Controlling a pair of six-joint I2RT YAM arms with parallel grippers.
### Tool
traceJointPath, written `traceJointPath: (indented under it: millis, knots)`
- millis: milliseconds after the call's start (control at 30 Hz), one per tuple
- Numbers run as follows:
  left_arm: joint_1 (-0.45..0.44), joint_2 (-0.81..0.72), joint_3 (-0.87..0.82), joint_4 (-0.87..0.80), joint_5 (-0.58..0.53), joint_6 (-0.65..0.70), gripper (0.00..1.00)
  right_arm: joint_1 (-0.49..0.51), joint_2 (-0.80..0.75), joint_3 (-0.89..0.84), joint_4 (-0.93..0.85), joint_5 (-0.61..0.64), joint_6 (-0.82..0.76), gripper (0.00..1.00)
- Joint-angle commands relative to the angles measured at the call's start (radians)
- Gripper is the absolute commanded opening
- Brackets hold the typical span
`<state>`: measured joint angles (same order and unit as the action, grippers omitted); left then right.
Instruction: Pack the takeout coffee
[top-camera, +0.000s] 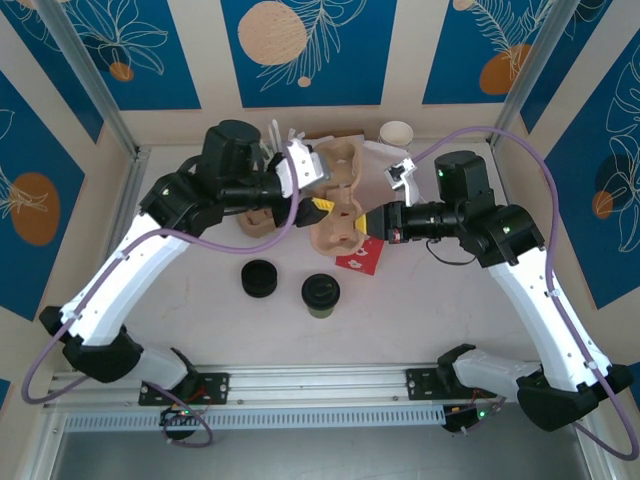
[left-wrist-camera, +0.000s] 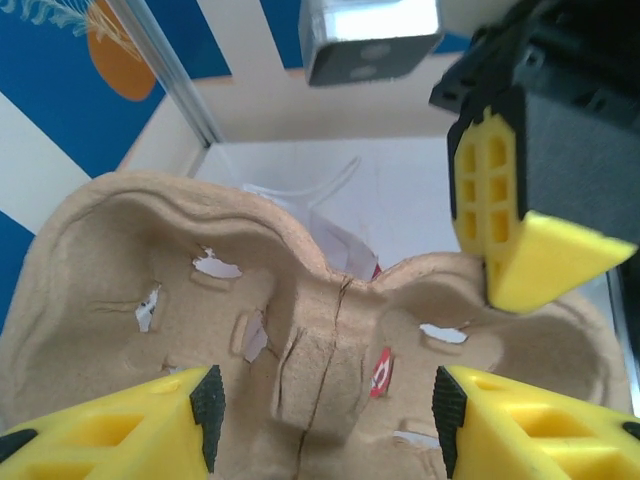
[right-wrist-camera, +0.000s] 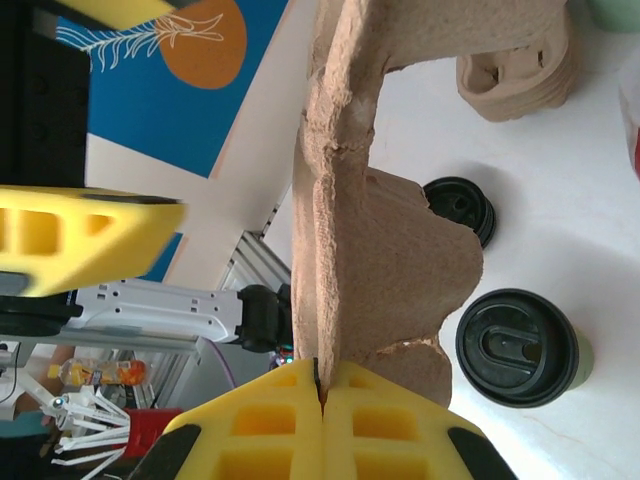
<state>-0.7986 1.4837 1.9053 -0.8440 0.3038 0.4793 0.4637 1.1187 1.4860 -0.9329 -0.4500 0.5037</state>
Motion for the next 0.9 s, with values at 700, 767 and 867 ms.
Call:
traceJointPath:
  millis: [700,767,867]
  knots:
    - [-0.064,0.121,0.074,-0.109,-0.089,0.130,0.46,0.005,-0.017,-0.029,-0.049,-0.052,-0.024,0.00]
    - [-0.064,0.122,0.073,-0.105,-0.093,0.131,0.44,0.004,-0.016,-0.032,-0.047,-0.053,-0.026,0.00]
    - [-0.064,0.122,0.072,-0.102,-0.093,0.130,0.43,0.003,-0.016,-0.031,-0.053,-0.049,-0.026,0.00]
